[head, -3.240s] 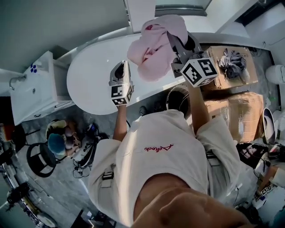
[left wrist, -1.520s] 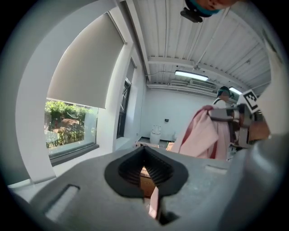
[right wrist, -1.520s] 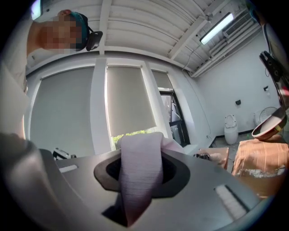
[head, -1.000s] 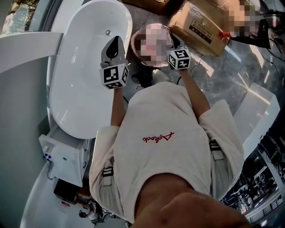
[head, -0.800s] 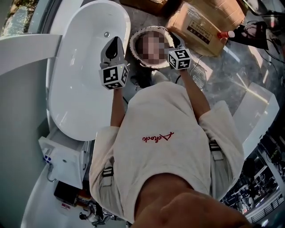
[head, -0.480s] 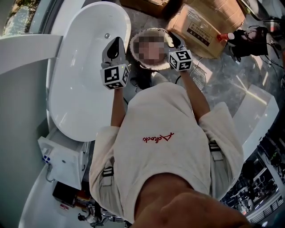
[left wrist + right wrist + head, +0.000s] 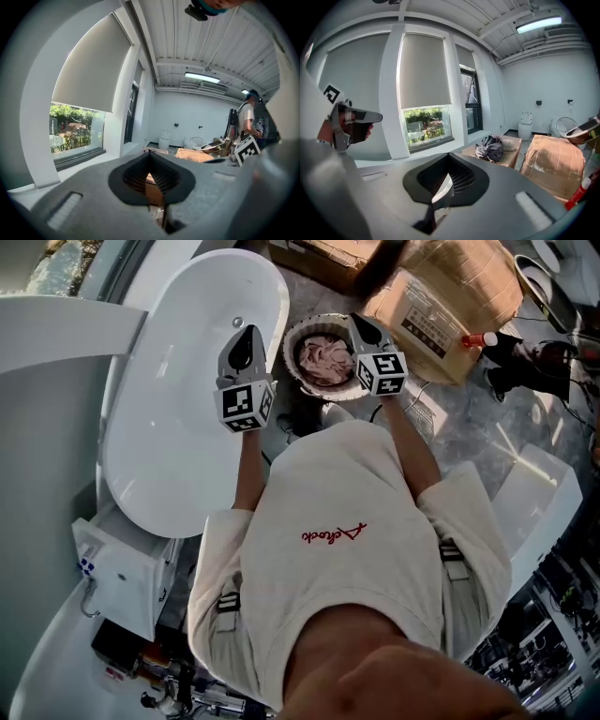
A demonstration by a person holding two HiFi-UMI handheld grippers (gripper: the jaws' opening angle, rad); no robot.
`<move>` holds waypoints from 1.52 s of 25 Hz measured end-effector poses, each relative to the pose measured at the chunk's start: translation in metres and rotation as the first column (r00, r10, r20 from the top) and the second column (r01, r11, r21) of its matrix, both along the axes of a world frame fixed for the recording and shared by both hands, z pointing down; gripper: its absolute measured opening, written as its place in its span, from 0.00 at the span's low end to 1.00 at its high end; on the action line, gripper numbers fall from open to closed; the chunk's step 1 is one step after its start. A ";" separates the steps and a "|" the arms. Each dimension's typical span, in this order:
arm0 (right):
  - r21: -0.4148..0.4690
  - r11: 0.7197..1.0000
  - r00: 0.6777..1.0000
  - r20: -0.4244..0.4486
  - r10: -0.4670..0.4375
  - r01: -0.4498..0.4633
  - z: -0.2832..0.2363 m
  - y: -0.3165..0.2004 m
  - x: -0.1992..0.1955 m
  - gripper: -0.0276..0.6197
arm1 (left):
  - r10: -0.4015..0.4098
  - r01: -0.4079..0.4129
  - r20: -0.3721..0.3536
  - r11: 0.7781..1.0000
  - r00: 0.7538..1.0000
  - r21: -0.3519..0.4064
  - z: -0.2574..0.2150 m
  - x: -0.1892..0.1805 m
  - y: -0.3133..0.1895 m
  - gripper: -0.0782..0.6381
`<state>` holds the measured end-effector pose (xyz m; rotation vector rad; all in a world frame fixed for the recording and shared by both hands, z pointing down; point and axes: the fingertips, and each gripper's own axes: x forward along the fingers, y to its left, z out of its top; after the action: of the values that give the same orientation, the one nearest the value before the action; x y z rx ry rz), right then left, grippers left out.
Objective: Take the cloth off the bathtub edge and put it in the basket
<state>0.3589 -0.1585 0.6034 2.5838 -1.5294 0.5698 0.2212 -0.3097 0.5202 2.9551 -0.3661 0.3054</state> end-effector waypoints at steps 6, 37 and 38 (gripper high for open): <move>0.055 0.991 0.991 -0.055 -0.120 0.123 -0.037 -0.045 -0.018 0.05 | -0.069 0.069 -0.015 0.997 0.998 0.022 -0.014 -0.024 -0.014 0.11; 0.214 0.452 0.495 -0.242 -0.834 0.866 -0.160 -0.285 -0.379 0.05 | -0.811 0.814 -0.088 0.568 0.579 0.119 -0.063 -0.397 -0.097 0.11; 0.216 0.444 0.488 -0.244 -0.838 0.870 -0.161 -0.286 -0.384 0.05 | -0.816 0.820 -0.090 0.560 0.571 0.120 -0.064 -0.402 -0.097 0.11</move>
<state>-0.0253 -0.4445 0.4420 1.4896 -2.7147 0.0478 -0.1805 -0.4069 0.4562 2.5098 -1.7466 0.1066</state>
